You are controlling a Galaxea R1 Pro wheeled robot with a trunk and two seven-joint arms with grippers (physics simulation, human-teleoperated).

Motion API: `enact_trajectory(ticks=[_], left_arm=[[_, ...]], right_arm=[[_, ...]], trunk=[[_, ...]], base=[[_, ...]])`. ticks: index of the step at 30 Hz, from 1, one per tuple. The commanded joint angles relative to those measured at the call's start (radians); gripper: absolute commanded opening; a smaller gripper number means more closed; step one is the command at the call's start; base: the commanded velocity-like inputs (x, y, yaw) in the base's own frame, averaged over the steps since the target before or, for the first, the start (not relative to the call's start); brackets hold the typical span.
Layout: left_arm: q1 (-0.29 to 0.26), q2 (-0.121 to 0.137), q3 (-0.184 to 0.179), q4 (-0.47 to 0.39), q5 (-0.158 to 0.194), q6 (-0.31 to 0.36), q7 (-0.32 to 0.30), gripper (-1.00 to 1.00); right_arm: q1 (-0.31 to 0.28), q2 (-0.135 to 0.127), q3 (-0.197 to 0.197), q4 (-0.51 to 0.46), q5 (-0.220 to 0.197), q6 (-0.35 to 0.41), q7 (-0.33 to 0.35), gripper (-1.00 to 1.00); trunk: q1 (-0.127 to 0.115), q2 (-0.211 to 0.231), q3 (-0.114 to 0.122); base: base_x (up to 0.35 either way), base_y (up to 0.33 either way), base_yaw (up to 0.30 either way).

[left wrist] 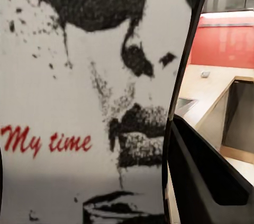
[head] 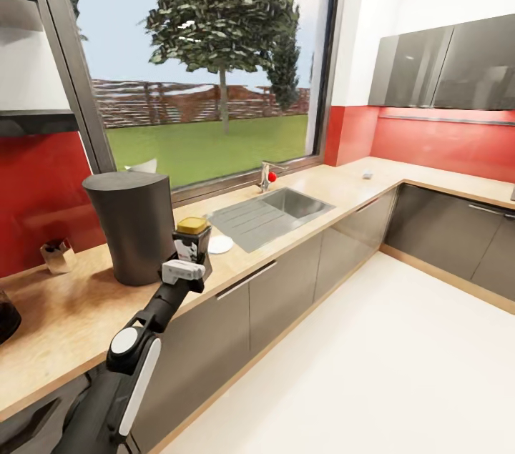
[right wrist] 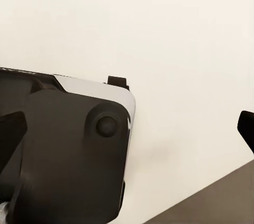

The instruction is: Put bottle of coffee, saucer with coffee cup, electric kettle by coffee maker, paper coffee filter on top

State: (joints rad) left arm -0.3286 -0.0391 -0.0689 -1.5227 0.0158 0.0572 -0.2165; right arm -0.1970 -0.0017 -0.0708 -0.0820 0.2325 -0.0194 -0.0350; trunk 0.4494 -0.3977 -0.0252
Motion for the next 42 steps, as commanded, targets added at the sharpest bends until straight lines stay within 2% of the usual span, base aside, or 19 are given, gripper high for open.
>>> enact_trajectory(ticks=[1,9,16,28,35,42], left_arm=[[0.002,0.000,0.001,-0.001,0.001,0.006,-0.006,-1.00],[0.014,0.001,0.003,0.001,0.003,0.004,-0.004,-1.00],[0.027,0.001,0.060,0.000,0.010,0.004,-0.006,-1.00],[0.044,0.003,0.074,-0.001,0.006,0.004,-0.013,-1.00],[0.067,0.011,0.118,0.000,0.009,0.004,-0.018,-1.00],[0.074,0.028,0.133,-0.001,0.007,0.003,-0.012,-1.00]], right_arm=[[-0.001,0.000,-0.007,0.001,0.010,-0.002,-0.002,1.00],[-0.001,0.000,-0.007,0.001,0.010,-0.002,-0.001,1.00],[-0.001,0.000,-0.007,0.001,0.010,-0.002,-0.001,1.00],[-0.001,0.000,-0.007,0.001,0.010,-0.002,-0.001,1.00],[-0.001,0.000,-0.007,0.001,0.010,-0.002,-0.001,1.00],[-0.001,0.000,-0.007,0.001,0.010,-0.002,-0.001,1.00]], trunk=[[0.001,-0.002,-0.002],[0.001,-0.002,-0.002],[0.001,-0.002,-0.002],[0.001,-0.002,-0.002],[0.001,-0.002,-0.002],[0.001,-0.002,-0.002]], base=[[0.000,0.000,0.000],[0.000,0.000,0.079],[0.000,0.000,0.261],[0.000,0.000,0.277],[0.000,0.000,0.277],[0.000,0.000,0.277]])
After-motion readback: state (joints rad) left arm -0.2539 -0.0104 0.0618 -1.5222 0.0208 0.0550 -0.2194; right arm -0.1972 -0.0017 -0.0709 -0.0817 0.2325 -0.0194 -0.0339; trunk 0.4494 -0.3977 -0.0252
